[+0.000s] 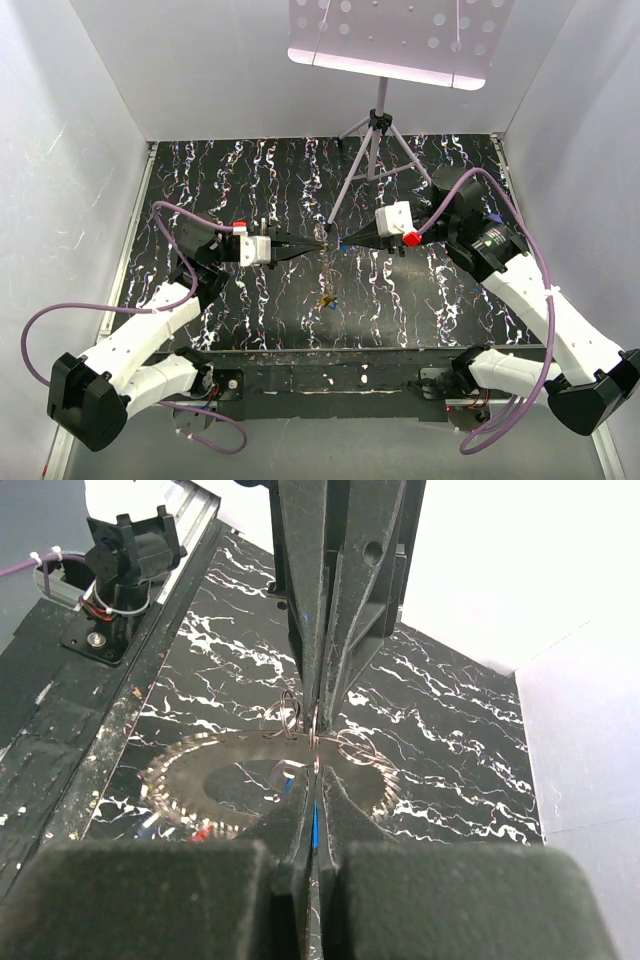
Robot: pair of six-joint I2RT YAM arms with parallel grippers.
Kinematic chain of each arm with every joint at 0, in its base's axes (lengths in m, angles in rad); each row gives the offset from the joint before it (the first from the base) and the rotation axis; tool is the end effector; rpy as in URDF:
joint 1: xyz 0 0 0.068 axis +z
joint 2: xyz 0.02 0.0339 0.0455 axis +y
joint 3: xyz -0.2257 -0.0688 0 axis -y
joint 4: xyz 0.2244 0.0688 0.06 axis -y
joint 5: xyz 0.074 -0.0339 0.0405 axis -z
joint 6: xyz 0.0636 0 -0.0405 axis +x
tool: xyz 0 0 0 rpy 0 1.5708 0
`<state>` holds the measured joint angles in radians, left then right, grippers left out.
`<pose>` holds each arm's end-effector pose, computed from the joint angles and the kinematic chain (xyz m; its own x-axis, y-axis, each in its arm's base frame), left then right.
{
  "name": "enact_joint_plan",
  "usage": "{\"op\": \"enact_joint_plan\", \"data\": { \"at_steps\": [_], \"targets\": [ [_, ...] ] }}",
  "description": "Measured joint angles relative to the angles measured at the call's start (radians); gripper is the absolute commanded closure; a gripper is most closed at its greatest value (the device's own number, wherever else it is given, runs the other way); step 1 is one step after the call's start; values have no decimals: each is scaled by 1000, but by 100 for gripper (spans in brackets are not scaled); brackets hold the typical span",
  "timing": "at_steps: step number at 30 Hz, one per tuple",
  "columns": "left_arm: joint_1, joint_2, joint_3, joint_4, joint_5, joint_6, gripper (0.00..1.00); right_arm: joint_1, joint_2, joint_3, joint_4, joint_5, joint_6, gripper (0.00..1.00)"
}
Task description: Put the keys on the keyring
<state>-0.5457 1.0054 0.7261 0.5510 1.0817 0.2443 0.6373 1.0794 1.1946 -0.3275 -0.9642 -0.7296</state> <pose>0.1687 -0.1681 0.3278 0.4574 -0.1448 -0.8774 0.8864 -0.0049 0.4629 0.1596 0.1832 0.3747 0.5301 -0.0803 -0.8441 -0.8469 -0.0983 -0.5226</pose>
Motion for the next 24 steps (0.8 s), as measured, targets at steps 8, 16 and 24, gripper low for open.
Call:
{"op": "enact_joint_plan", "data": {
  "at_steps": [8,16,24],
  "targets": [
    [0,-43,-8,-55,-59,77,100,0,-5,-22,43,-14,48,99],
    [0,-53,-33,-47,-81,85,100,19,-1,-24,57,23,80,99],
    [0,-53,-51,-1,-91,56,100,36,28,-24,56,63,67,99]
  ]
}}
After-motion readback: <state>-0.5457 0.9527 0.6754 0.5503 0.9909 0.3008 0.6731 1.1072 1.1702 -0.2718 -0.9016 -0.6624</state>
